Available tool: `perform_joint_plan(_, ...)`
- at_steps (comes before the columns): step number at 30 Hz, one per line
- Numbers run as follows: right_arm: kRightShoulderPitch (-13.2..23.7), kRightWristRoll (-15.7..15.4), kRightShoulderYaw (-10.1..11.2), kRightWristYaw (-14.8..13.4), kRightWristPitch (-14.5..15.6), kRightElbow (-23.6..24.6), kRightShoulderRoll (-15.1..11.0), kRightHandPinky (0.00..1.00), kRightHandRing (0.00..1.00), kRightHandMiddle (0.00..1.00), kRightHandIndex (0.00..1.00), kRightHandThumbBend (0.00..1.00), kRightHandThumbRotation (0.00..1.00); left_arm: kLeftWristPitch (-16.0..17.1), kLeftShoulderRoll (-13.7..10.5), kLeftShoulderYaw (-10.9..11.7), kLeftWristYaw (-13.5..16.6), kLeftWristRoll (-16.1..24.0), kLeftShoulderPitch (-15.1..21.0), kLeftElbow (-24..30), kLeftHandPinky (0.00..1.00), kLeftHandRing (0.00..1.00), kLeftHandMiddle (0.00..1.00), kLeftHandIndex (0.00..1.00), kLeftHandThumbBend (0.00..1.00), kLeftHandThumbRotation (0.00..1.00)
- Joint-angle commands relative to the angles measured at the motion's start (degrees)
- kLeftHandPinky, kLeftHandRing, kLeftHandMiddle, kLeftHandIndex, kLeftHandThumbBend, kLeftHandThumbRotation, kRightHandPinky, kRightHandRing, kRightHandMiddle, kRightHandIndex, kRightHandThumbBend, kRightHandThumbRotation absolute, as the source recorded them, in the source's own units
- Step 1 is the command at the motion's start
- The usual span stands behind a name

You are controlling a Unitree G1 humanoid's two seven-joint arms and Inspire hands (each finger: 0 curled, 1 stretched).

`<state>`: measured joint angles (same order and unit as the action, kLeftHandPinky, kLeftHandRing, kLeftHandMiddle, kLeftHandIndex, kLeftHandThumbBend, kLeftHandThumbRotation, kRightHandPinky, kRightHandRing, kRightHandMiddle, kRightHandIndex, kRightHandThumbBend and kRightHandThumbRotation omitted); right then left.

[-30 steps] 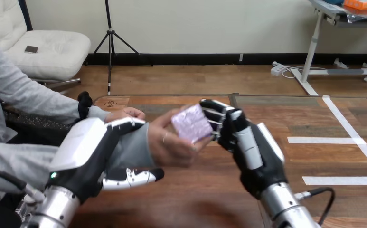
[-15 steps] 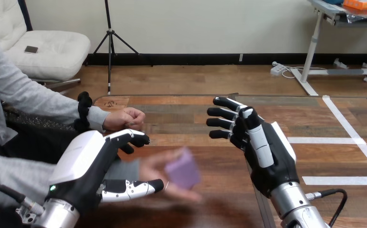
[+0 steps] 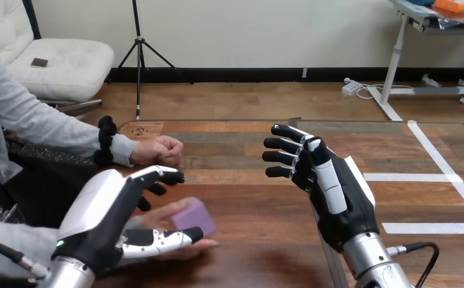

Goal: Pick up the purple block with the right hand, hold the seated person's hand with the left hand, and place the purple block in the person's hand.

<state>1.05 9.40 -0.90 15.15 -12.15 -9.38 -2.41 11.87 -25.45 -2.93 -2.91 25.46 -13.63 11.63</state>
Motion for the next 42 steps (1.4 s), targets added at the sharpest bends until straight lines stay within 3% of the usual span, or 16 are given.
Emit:
perform_joint_plan(1, 1.5, 1.5, 1.1, 0.4, -1.3, 2.2, 0.2, 0.67, 0.74, 0.77, 0.78, 0.96, 0.87, 2.1, 1.2, 2.6, 0.8, -3.7, 1.5, 2.2, 0.58, 0.73, 0.77, 0.73, 0.81, 0.43)
perform_joint_plan(5, 1.1, 1.7, 1.2, 0.6, -0.4, 2.7, -0.3, 0.68, 0.75, 0.77, 0.79, 0.96, 0.87, 4.9, 2.4, 3.6, 1.5, -7.7, 1.4, 0.0, 0.58, 0.73, 0.77, 0.73, 0.82, 0.49)
perform_joint_plan(18, -0.9, 3.5, 1.9, 2.2, 1.1, 3.7, -0.7, 0.74, 0.79, 0.8, 0.8, 1.0, 0.93, 13.6, 6.8, 6.0, 1.8, -17.9, 1.8, -7.2, 0.57, 0.73, 0.76, 0.75, 0.88, 0.81)
perform_joint_plan(25, -2.2, 4.3, 2.4, 3.0, 0.5, 3.6, -0.4, 0.77, 0.81, 0.81, 0.82, 1.0, 0.95, 15.5, 8.2, 6.6, 0.7, -22.3, 1.2, -8.8, 0.6, 0.75, 0.78, 0.76, 0.87, 0.94)
perform_joint_plan(35, -3.8, 5.9, 3.2, 4.7, -0.9, 3.0, -0.6, 0.76, 0.8, 0.81, 0.82, 1.0, 0.97, 19.2, 9.9, 7.2, -3.1, -29.5, 0.6, -11.1, 0.68, 0.8, 0.8, 0.77, 0.82, 1.0)
perform_joint_plan(42, -5.0, 7.8, 4.5, 5.6, -1.8, 2.9, 0.0, 0.76, 0.8, 0.8, 0.81, 1.0, 0.97, 18.0, 9.8, 7.7, -6.1, -33.2, -0.7, -10.7, 0.71, 0.83, 0.81, 0.79, 0.87, 1.0)
